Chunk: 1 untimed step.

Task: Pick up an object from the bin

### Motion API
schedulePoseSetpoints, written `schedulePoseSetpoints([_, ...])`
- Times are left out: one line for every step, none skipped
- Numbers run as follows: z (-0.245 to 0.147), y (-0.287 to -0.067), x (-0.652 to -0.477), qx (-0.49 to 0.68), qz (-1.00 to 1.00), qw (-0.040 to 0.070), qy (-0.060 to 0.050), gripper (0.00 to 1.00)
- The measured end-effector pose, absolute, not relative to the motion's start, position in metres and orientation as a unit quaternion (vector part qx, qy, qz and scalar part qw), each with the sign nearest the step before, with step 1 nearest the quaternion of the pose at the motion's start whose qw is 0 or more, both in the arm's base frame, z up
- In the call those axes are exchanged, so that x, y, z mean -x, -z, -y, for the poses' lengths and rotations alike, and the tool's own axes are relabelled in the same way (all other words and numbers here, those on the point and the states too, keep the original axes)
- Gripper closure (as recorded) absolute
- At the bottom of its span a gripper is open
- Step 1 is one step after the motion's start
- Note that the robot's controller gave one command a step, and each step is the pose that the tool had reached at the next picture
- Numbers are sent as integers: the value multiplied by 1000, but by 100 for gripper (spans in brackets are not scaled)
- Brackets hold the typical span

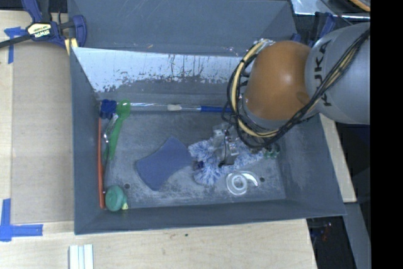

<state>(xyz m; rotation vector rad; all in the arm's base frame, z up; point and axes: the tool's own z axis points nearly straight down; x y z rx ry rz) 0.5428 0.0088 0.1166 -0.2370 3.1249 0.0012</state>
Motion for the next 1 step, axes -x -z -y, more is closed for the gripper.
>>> schedulePoseSetpoints([-9, -214, -539, 71, -997, 3, 0, 100])
